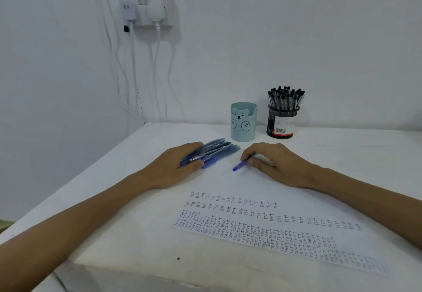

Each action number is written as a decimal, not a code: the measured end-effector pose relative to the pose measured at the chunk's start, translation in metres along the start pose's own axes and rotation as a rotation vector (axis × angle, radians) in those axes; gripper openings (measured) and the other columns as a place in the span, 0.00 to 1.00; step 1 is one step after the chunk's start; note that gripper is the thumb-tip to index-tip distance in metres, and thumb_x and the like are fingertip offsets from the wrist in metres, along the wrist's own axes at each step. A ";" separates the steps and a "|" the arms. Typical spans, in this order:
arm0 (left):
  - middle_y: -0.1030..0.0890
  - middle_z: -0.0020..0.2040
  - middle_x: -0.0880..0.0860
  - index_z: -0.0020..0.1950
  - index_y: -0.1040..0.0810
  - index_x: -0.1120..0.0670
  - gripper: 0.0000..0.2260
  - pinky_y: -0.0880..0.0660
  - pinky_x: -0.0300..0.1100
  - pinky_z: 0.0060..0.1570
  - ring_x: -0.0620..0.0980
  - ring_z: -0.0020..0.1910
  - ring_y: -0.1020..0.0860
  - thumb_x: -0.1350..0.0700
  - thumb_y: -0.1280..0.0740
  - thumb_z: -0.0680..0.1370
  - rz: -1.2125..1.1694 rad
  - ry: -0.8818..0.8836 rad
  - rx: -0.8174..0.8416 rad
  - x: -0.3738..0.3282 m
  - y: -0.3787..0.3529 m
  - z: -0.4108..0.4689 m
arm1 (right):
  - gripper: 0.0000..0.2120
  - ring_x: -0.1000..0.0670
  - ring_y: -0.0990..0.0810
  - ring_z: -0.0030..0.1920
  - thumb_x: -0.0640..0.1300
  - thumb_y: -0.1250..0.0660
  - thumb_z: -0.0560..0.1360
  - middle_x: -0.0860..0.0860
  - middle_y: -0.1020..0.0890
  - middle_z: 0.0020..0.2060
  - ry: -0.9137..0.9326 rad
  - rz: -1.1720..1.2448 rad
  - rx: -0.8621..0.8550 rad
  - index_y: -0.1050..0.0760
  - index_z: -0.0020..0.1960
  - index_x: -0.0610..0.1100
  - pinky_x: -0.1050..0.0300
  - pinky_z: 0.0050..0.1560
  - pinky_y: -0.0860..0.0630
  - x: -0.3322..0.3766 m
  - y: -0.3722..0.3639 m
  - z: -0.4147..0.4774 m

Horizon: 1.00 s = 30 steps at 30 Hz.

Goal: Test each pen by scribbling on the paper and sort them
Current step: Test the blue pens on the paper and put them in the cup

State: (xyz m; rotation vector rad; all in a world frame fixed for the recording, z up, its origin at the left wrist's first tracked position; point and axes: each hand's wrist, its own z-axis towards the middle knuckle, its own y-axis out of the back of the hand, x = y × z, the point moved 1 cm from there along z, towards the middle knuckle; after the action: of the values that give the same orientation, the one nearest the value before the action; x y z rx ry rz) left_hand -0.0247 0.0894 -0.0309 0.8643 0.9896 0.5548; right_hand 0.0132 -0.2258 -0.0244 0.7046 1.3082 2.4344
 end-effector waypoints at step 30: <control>0.52 0.81 0.31 0.81 0.44 0.33 0.40 0.49 0.42 0.80 0.33 0.80 0.51 0.37 0.27 0.75 0.065 -0.132 0.423 -0.002 0.026 -0.007 | 0.26 0.45 0.16 0.34 0.61 0.37 0.79 0.39 0.14 0.39 -0.578 1.067 -0.202 0.17 0.48 0.38 0.56 0.33 0.21 0.060 -0.028 0.063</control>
State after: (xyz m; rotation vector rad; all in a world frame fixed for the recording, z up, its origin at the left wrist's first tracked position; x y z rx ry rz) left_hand -0.0329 0.1049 -0.0103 1.2969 0.9752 0.3405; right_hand -0.0021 -0.1390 -0.0013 2.2500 0.4527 2.5892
